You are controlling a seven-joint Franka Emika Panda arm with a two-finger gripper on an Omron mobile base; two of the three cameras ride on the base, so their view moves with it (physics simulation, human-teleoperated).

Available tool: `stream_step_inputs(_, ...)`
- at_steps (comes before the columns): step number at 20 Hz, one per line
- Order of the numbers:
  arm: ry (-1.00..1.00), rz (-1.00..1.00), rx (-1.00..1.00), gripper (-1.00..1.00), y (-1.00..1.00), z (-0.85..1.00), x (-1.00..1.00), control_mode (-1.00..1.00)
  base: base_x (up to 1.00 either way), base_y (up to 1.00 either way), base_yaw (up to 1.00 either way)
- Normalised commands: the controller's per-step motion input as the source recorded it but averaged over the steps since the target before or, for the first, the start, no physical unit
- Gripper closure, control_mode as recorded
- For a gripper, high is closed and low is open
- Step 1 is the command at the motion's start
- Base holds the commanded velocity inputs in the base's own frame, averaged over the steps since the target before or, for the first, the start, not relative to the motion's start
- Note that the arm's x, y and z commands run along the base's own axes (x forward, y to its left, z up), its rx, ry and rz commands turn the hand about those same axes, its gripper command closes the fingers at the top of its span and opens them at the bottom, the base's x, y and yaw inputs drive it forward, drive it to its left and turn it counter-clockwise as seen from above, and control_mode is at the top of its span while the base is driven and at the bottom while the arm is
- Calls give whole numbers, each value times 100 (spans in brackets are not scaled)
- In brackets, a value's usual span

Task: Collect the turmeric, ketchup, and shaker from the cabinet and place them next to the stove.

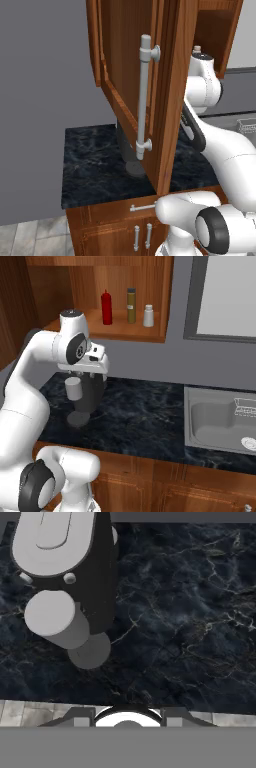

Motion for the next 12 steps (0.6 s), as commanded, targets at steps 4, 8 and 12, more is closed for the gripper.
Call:
stream_step_inputs(4,0,0,0,-100,0,0,-5,-100,0,0,0)
stream_step_inputs(8,-12,0,6,-100,-20,14,-35,-100,0,0,0)
stream_step_inputs(12,-30,0,10,-100,-20,53,-50,-100,0,0,0)
